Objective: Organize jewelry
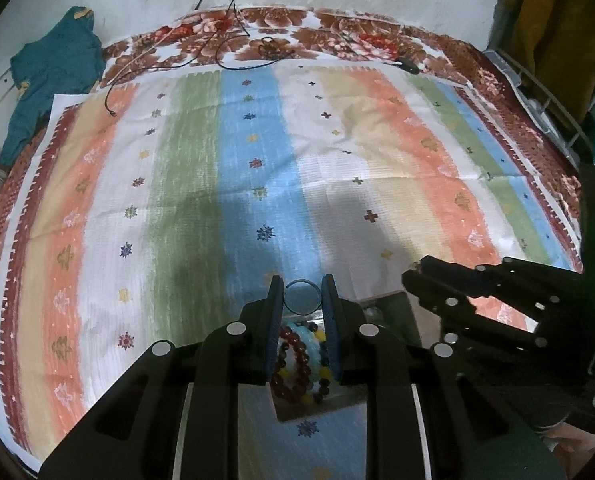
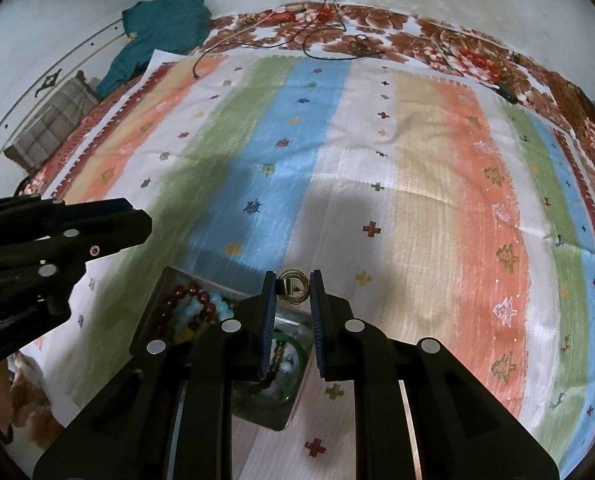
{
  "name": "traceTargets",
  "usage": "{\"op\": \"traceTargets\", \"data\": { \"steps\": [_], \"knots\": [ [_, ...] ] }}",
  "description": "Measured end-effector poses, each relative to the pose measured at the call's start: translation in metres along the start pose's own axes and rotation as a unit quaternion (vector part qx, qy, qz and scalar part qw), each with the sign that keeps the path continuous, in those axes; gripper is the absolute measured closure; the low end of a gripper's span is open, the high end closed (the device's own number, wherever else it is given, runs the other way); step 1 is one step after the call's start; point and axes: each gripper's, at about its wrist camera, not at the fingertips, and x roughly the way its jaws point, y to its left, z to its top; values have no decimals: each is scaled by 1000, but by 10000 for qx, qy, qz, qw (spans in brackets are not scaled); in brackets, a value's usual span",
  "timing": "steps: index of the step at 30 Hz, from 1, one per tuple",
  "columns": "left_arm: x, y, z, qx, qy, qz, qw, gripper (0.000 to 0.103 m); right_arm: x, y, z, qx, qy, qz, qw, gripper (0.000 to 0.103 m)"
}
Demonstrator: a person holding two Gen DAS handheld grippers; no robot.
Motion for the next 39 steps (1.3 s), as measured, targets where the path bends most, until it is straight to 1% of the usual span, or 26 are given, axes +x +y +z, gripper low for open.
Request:
{"op": "traceTargets", "data": {
  "steps": [5, 9, 23, 25, 27, 30, 34, 35, 36, 39],
  "knots": [
    [-5, -5, -8, 53, -8, 0, 10000, 84, -2, 5, -7, -77, 72, 22, 9999, 86],
    [-10, -10, -13, 84, -33, -29, 10000, 84, -11, 12, -13, -135, 33, 106, 9998, 85],
    [-18, -13, -28, -34, -52, -51, 10000, 84, -19, 22, -28, -234, 10, 199, 9995, 85],
    [-19, -11, -29, -72, -96, 26, 9999, 81, -18, 23, -29, -258, 44, 152, 9995, 84],
    [-19, -7, -29, -130, -116, 103, 9998, 73, -18, 19, -29, -198, 50, 94, 9997, 76],
    [-21, 1, -29, -222, -131, 96, 9996, 65, -21, 13, -30, -115, 12, 78, 9999, 76],
    [-25, 10, -32, -326, -141, 98, 9993, 63, -28, 9, -33, -83, -49, 82, 9999, 74],
    [-27, 12, -34, -337, -138, 83, 9993, 61, -30, 9, -34, -70, -80, 96, 9999, 71],
    [-28, 13, -36, -338, -145, 72, 9993, 59, -32, 8, -34, -56, -113, 104, 9999, 66],
    [-33, 15, -40, -329, -162, 54, 9993, 53, -39, 6, -38, -41, -187, 108, 9998, 60]
  ]
}}
